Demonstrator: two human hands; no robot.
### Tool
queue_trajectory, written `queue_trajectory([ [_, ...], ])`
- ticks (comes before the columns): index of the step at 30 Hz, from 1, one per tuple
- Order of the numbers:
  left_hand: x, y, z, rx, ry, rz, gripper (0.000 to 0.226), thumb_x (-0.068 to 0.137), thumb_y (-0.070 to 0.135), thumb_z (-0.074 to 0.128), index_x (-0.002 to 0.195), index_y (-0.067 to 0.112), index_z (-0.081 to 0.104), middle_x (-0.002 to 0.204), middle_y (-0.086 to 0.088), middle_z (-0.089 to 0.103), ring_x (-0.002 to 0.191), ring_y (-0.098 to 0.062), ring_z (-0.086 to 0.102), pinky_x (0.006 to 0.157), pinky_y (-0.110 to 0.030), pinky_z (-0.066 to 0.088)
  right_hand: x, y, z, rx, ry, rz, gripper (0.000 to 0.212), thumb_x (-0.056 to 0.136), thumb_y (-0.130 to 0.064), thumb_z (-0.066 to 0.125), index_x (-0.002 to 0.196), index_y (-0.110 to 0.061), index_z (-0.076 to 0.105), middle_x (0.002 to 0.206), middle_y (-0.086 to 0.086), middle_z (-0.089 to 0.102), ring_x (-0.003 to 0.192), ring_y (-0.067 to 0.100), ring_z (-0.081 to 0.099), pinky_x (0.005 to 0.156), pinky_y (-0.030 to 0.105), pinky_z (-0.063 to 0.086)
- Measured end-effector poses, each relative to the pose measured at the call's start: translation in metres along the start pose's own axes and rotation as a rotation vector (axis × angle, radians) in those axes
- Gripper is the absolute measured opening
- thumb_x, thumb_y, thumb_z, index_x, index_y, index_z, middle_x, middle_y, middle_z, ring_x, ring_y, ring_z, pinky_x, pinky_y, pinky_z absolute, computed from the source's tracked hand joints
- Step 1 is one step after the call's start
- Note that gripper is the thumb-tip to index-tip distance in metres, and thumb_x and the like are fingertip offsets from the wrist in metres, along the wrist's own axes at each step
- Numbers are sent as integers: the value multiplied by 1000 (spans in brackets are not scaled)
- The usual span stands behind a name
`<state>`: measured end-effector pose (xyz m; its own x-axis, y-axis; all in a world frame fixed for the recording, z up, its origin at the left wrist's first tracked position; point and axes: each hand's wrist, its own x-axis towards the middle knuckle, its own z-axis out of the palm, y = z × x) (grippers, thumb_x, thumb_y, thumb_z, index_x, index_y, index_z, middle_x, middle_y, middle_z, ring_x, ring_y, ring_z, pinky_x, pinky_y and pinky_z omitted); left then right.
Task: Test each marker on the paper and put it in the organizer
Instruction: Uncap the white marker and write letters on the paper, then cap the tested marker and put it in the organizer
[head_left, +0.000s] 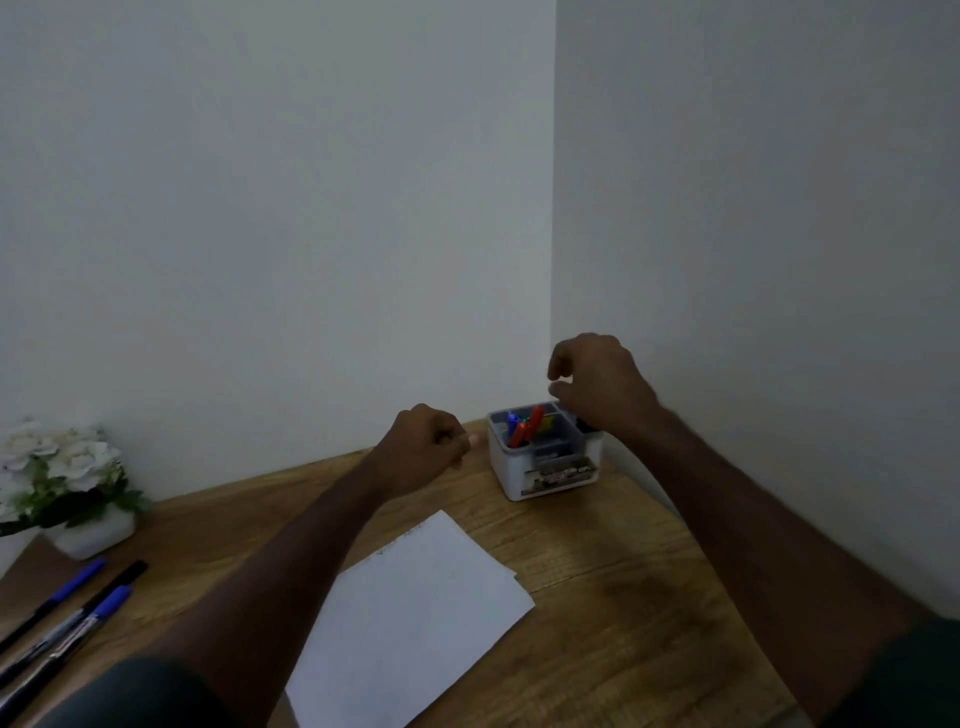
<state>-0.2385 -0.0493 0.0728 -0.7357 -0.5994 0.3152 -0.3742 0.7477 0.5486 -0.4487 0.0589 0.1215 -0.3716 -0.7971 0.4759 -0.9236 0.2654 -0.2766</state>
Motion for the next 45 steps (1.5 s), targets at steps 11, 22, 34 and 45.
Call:
queue_trajectory([
  [11,-146,-92,-89,43,156,-224,33,91,31,65,58,24,62,56,5,64,50,-2,53,57,-26,44,-60,-201,94,282,-169,-498,7,86,-19,63,89,-18,70,94,1,64,90,18,59,74,28,44],
  [22,-292,-193,-155,136,492,-534,32,75,25,65,47,22,51,46,0,47,47,-8,38,50,-32,37,-104,-355,184,391,-431,-733,21,91,-16,57,105,-22,70,110,4,67,101,23,60,88,37,50],
  [34,-304,-220,-157,140,543,-582,21,81,17,75,65,27,68,60,-2,67,55,-15,56,55,-33,49,-87,-414,210,102,-679,-680,25,87,-17,66,109,-28,71,101,-3,71,82,14,65,69,27,50],
  [45,-301,-188,-156,87,634,-553,18,87,21,71,70,25,67,60,7,63,55,-7,53,54,-29,44,-86,-402,199,181,-505,-863,10,94,-18,56,99,-25,62,95,-7,58,89,15,56,77,38,53],
])
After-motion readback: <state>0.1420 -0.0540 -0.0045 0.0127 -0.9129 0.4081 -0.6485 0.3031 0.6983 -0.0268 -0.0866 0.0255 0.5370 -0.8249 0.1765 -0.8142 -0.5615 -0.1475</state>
